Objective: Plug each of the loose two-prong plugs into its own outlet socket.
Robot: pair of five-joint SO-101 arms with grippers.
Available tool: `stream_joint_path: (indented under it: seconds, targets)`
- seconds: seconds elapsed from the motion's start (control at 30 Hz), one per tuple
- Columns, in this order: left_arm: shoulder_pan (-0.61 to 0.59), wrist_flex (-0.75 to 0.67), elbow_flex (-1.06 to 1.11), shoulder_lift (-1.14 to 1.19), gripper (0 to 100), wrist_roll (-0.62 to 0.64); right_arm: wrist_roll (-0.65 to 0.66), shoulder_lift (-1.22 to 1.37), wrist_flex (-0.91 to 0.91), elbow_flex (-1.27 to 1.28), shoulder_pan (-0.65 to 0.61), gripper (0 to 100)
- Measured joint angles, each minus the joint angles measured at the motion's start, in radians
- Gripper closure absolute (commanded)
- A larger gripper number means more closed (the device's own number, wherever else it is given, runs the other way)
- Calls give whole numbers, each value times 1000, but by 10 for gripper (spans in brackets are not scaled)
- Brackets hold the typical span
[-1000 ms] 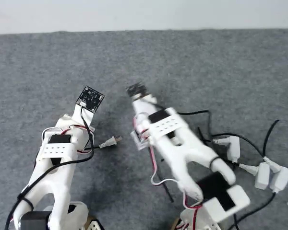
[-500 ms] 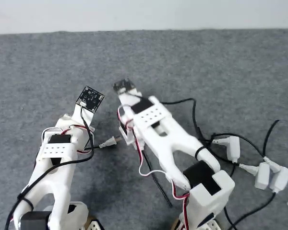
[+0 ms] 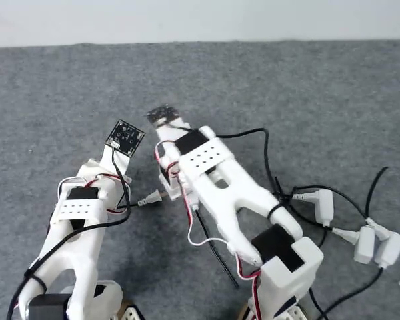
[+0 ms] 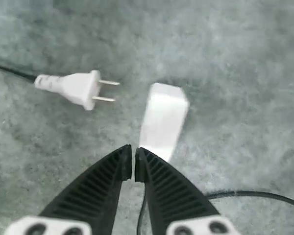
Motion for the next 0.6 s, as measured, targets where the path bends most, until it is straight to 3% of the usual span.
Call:
stream_joint_path:
  seconds: [0.23, 0.6]
  targets:
    - [0, 0, 0, 0, 984, 0, 51, 46, -141, 74, -2, 990]
    - [0, 0, 0, 0, 984, 0, 101, 58, -163, 74, 157, 990]
